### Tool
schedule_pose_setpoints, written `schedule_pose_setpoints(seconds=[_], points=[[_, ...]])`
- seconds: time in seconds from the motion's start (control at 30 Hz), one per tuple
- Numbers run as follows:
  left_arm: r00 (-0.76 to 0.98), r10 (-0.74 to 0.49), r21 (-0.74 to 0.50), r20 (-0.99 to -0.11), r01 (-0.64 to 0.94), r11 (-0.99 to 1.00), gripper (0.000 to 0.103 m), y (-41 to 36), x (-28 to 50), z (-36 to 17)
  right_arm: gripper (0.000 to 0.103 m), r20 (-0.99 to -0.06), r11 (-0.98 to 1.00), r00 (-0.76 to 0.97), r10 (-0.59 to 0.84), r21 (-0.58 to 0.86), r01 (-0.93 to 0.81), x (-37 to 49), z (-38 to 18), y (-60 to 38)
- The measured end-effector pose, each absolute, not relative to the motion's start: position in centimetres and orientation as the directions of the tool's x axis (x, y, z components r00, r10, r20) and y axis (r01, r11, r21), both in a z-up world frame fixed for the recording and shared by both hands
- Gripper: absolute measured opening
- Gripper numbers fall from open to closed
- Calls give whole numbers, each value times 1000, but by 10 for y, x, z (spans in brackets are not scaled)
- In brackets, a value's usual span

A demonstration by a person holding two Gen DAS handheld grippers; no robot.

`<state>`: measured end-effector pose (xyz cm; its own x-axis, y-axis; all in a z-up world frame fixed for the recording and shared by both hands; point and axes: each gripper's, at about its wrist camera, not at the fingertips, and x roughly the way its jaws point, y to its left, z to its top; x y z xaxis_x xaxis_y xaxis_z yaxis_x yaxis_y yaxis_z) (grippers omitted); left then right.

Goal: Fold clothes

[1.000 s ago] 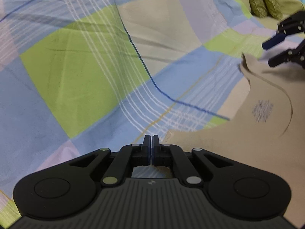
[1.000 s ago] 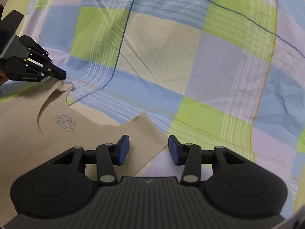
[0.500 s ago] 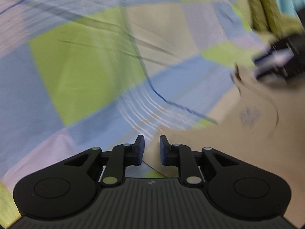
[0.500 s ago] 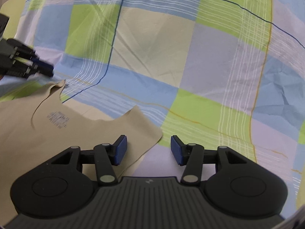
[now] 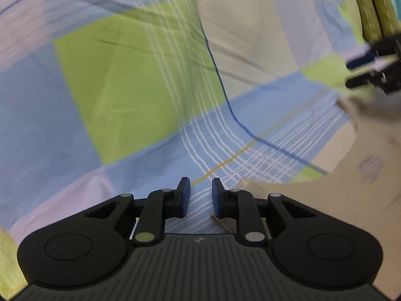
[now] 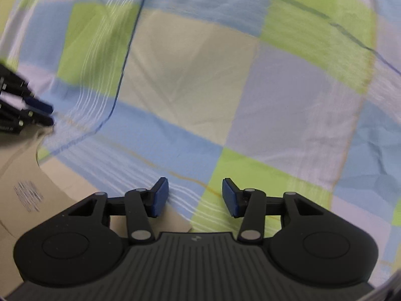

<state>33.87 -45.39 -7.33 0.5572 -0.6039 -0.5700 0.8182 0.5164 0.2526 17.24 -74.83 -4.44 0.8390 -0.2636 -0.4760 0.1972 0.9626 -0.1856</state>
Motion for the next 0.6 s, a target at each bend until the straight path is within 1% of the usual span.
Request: schedule_pose_setpoints(seconds=[0.1, 0.13, 0.17, 0.23, 0.27, 0.33, 0.37, 0.4, 0.5, 0.53, 0.6], points=[[518, -634, 193, -573, 838, 511, 26, -423, 316, -61, 44, -496, 970, 834, -241, -149, 192, 137, -37, -740], [494, -649, 159, -578, 849, 504, 27, -411, 305, -58, 44, -507, 975, 833, -222, -126, 184, 123, -35, -737], [466, -665, 121, -583, 860, 496, 31, -401, 293, -56, 45, -518, 979, 831, -204, -102, 177, 109, -34, -733], [408, -696, 46, -590, 878, 476, 34, -379, 270, -53, 48, -524, 982, 831, -186, -62, 180, 79, -35, -716], [390, -701, 34, -597, 885, 464, 34, -372, 258, -53, 49, -527, 983, 832, -176, -41, 182, 64, -36, -707], [377, -689, 52, -619, 895, 443, 35, -365, 237, -57, 51, -547, 987, 826, -134, 5, 163, 44, -42, -689], [394, -654, 103, -646, 894, 436, 38, -365, 228, -64, 51, -560, 986, 814, -152, -32, 162, 36, -47, -685], [415, -629, 144, -657, 889, 435, 39, -364, 222, -70, 51, -572, 985, 802, -171, -70, 160, 28, -53, -680], [473, -594, 208, -651, 863, 460, 43, -358, 217, -73, 51, -602, 972, 765, -230, -178, 152, 4, -68, -667], [494, -579, 222, -648, 850, 477, 42, -357, 218, -71, 51, -604, 968, 757, -251, -153, 199, -2, -64, -672], [567, -520, 290, -639, 804, 520, 42, -352, 215, -65, 51, -609, 951, 737, -292, -105, 291, -15, -58, -683]])
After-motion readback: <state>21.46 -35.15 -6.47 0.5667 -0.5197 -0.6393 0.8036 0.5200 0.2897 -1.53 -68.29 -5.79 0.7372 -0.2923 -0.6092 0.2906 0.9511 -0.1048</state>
